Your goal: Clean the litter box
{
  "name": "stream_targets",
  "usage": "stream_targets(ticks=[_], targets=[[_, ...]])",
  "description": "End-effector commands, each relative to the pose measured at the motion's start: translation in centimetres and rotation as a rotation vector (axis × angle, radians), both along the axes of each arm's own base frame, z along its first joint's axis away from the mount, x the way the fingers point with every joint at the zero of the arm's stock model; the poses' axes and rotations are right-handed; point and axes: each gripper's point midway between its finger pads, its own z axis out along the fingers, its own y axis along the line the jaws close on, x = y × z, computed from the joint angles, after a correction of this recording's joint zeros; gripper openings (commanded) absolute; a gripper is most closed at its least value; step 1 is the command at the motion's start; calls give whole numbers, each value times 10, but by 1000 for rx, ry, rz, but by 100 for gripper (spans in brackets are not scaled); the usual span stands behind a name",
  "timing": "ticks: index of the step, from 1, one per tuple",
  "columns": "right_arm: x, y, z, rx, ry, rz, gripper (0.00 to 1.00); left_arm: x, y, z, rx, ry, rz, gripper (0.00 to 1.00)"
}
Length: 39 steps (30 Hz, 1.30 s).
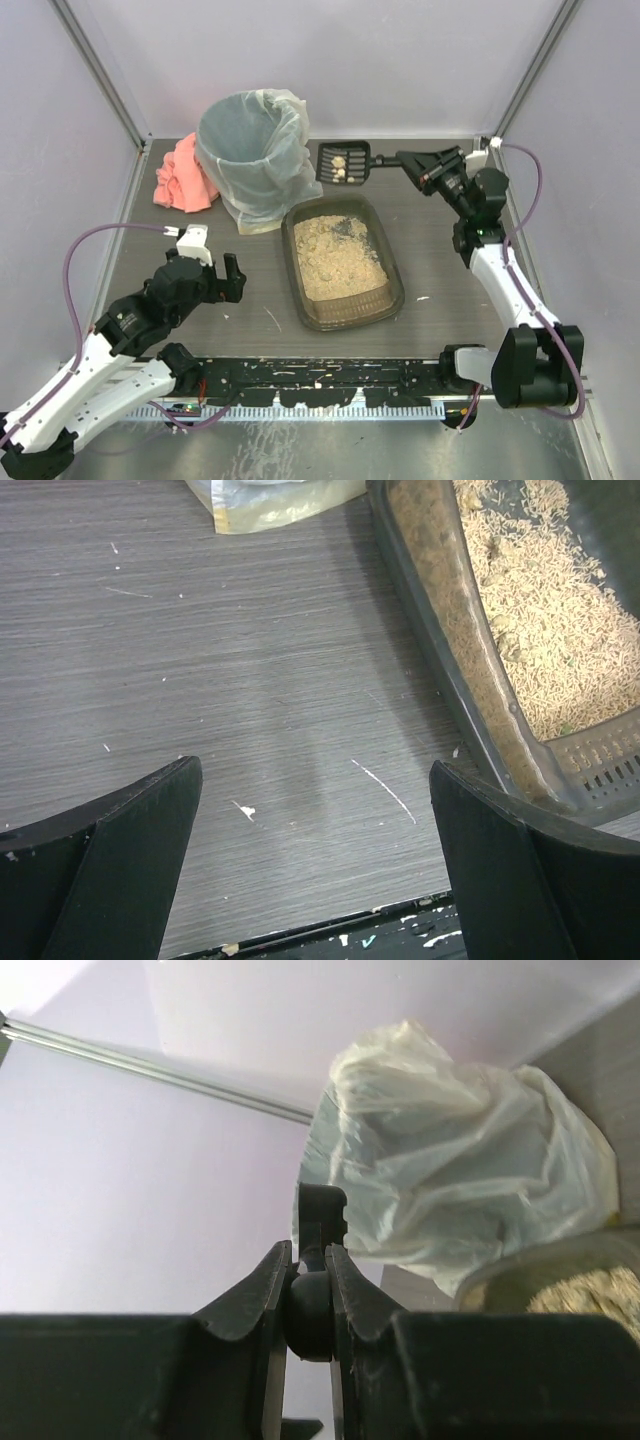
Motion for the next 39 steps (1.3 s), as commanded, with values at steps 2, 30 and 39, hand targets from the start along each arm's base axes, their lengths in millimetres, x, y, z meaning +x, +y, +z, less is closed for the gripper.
stream_targets(ticks=[2,30,39], targets=[[32,16,72,16,-113,-31,1,3,-3,1,-9,6,5,98],[153,152,121,-206,-407,-62,1,4,-3,4,-15,-21,-1,98],[147,165,131,-347,-502,-43,1,4,-1,5,-12,-25,7,98]])
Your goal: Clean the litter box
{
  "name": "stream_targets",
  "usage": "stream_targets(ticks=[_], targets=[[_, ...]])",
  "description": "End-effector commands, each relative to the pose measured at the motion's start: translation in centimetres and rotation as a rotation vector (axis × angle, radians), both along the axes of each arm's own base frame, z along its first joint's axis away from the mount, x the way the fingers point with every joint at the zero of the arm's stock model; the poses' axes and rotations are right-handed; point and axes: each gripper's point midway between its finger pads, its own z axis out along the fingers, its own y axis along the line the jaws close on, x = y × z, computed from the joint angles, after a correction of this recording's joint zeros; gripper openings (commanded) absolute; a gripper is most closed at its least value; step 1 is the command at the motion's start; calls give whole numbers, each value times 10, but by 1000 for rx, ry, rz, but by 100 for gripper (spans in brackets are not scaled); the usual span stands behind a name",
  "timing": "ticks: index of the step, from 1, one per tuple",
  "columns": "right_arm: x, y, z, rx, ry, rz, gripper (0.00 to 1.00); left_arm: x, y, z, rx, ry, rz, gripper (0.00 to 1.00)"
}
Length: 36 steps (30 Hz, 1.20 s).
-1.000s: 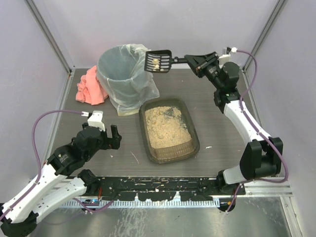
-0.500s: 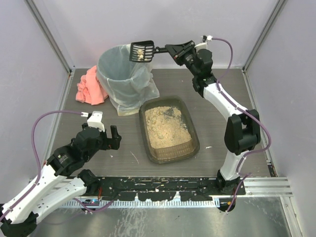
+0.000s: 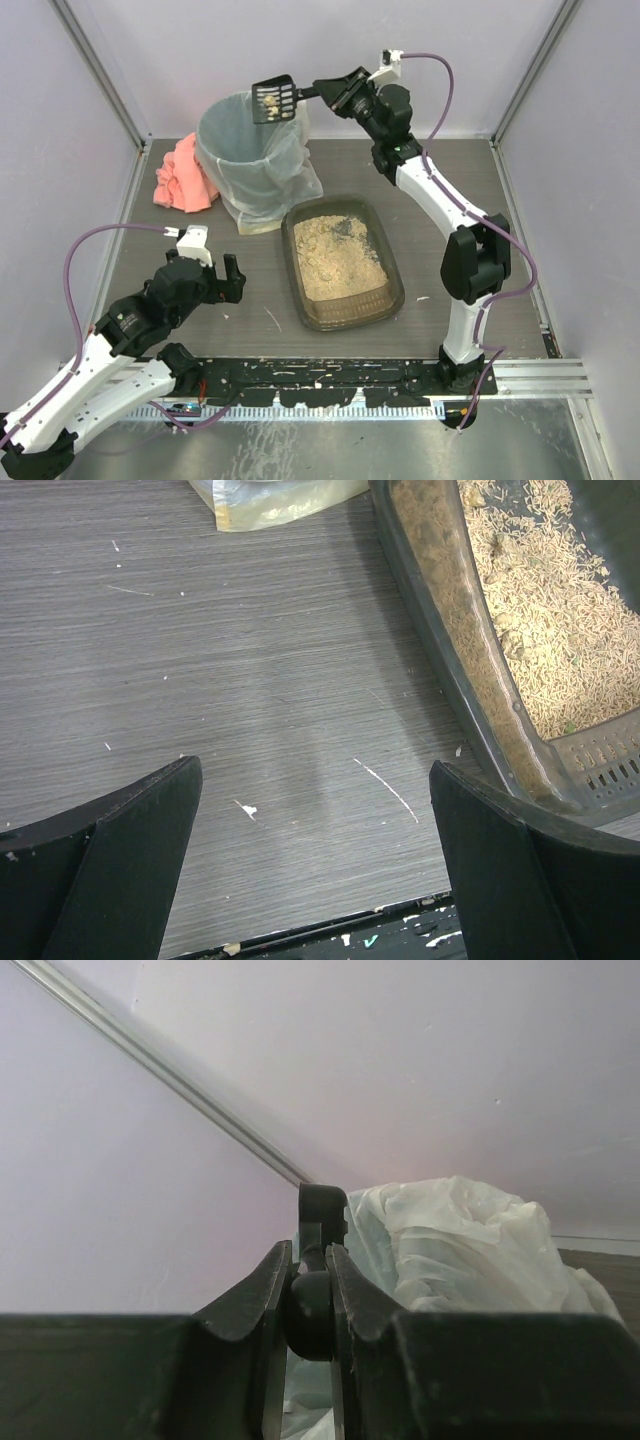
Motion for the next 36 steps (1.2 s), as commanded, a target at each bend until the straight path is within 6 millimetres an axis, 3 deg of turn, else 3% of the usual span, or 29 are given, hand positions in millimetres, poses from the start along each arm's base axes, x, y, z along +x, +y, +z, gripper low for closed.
stream_targets(ticks=[1,17,24,31,36], targets=[[-14,2,53,-96,-183,-24,1,4,-1,9,-23,-34,8,98],[-47,44,77,-563,-382,-248,1,4,-2,8,-20,-27,4,98],[-71,82,88,-778,-534,-319,1,5,-3,6,-19,-25,4,98],[-99,128,72,-1073,-764,-344,1,5,-4,6,-18,-24,0,98],[-105,137,70,-1074,-802,-336,1,5,-4,7,-19,-27,1,98]])
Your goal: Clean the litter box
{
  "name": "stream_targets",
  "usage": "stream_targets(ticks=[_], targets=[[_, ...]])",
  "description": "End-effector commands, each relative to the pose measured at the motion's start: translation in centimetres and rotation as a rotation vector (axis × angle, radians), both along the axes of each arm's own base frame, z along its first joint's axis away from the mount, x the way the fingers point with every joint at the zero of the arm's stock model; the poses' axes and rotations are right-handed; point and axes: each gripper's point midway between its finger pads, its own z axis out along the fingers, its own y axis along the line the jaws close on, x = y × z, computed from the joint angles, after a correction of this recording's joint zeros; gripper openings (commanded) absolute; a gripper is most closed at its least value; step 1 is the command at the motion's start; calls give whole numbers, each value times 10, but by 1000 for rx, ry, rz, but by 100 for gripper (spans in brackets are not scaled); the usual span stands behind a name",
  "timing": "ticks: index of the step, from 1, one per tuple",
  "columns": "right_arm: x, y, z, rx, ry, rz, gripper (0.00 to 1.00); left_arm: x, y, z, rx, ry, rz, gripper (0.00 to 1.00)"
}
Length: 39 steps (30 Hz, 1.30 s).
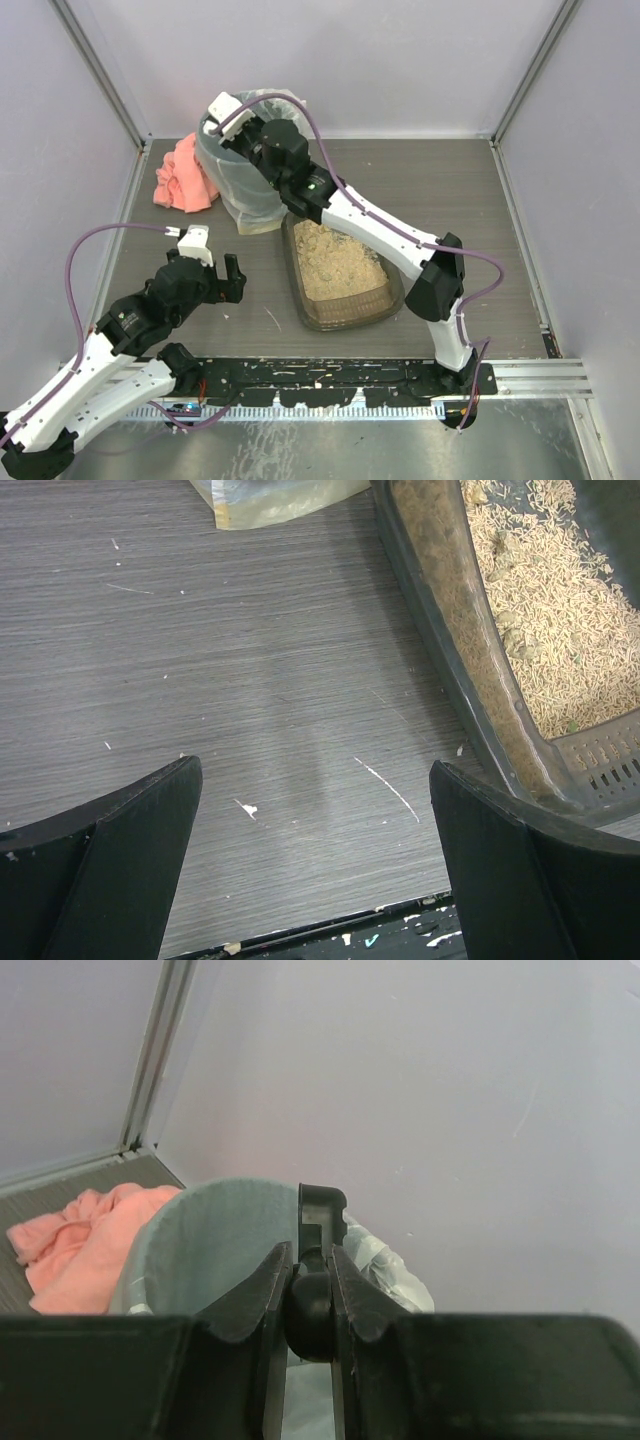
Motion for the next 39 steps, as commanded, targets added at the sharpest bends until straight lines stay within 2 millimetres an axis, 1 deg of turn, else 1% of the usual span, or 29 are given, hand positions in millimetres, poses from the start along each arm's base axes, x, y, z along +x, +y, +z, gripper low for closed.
stream_targets(ticks=[1,5,10,11,13,14,15,17,19,20,21,22,24,26,28,30,31,32,34,39], targets=[[1,-16,38,13,-134,-51,1,4,-3,8,-24,-32,0,98],[-5,-18,50,81,-116,-27,1,4,-4,7,-23,-28,-2,98],[-25,-22,82,205,-64,61,1,5,-5,6,-18,-25,-1,98],[-32,-29,95,243,-58,72,1,5,-5,5,-15,-22,-3,98],[-44,-41,111,316,-29,93,1,6,-5,5,-13,-21,-2,98],[-52,-43,117,342,-11,131,1,6,-5,4,-12,-19,-2,98],[-59,-50,123,375,8,156,1,6,-5,5,-13,-20,-3,98],[-70,-64,130,444,54,204,1,6,-5,5,-12,-19,-2,98],[-77,-82,134,507,106,248,1,6,-5,5,-12,-20,-2,98],[-78,-90,128,542,154,265,1,6,-5,4,-11,-19,-2,98],[-80,-102,126,576,181,279,1,6,-5,4,-12,-19,-3,98],[-76,-117,122,609,205,277,1,6,-6,4,-12,-17,-4,98],[-79,-144,115,664,237,280,1,6,-7,3,-11,-14,-6,98],[-85,-165,103,683,251,228,1,6,-8,2,-10,-8,-12,98],[-90,-186,85,692,269,149,1,6,-9,2,-7,-2,-20,98],[-96,-208,64,697,290,66,1,5,-11,1,-8,3,-26,98],[-103,-222,56,703,294,26,1,5,-11,2,-8,3,-28,98],[-105,-236,45,710,304,-36,1,5,-11,2,-9,1,-28,98],[-109,-258,17,711,340,-141,1,6,-11,3,-14,-5,-27,98],[-119,-292,-50,675,463,-338,1,9,-13,11,-22,-16,-22,98]])
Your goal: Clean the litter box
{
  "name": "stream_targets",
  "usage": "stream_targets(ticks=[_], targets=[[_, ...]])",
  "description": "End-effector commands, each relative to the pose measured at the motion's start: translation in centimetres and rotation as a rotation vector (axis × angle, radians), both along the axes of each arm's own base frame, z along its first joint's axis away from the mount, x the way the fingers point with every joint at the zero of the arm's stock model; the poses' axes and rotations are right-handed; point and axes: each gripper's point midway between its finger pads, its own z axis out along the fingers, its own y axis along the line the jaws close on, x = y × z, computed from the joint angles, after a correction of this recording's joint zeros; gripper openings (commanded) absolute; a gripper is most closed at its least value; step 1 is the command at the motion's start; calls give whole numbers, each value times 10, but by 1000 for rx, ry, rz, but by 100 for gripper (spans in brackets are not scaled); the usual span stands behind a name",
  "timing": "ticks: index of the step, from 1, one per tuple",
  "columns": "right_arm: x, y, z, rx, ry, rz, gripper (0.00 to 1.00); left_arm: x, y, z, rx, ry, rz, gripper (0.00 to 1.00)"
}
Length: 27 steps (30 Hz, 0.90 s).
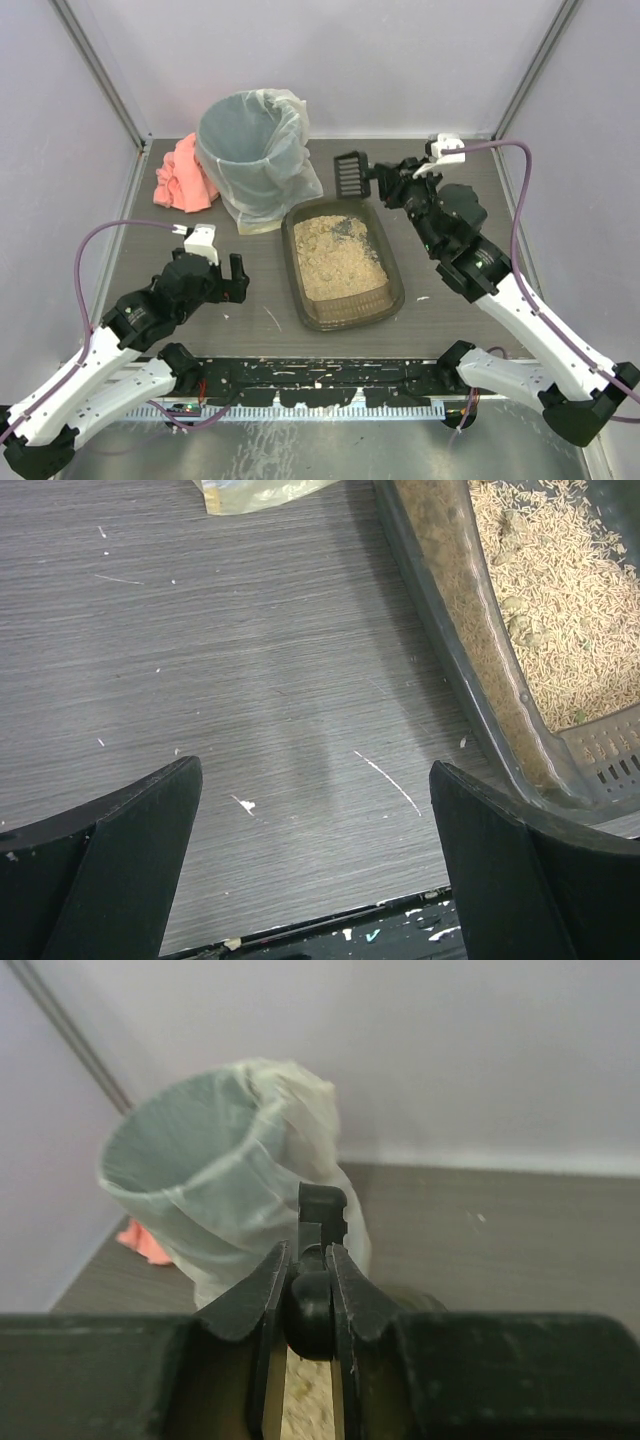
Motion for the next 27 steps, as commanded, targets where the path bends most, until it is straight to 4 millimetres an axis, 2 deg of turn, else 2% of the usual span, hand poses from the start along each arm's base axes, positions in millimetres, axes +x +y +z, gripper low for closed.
stream_targets(ticks=[1,3,8,12,16,21,27], targets=[[-5,-41,-39,-6,135,-182,1,9,-9,21,-45,-50,-6,98],[-9,-46,-59,-45,187,-197,1,13,-13,26,-57,-63,-9,98],[-10,-47,-86,-159,256,-192,1,24,-39,35,-140,-90,-56,98],[-7,-31,-102,-263,335,-136,1,28,-59,27,-178,-55,-100,100],[-12,-11,-117,-333,355,-142,1,28,-65,17,-189,-32,-110,99],[-17,17,-146,-403,415,-119,1,26,-77,9,-247,-13,-131,95],[-19,21,-176,-451,494,-148,1,23,-108,-8,-273,33,-184,88]])
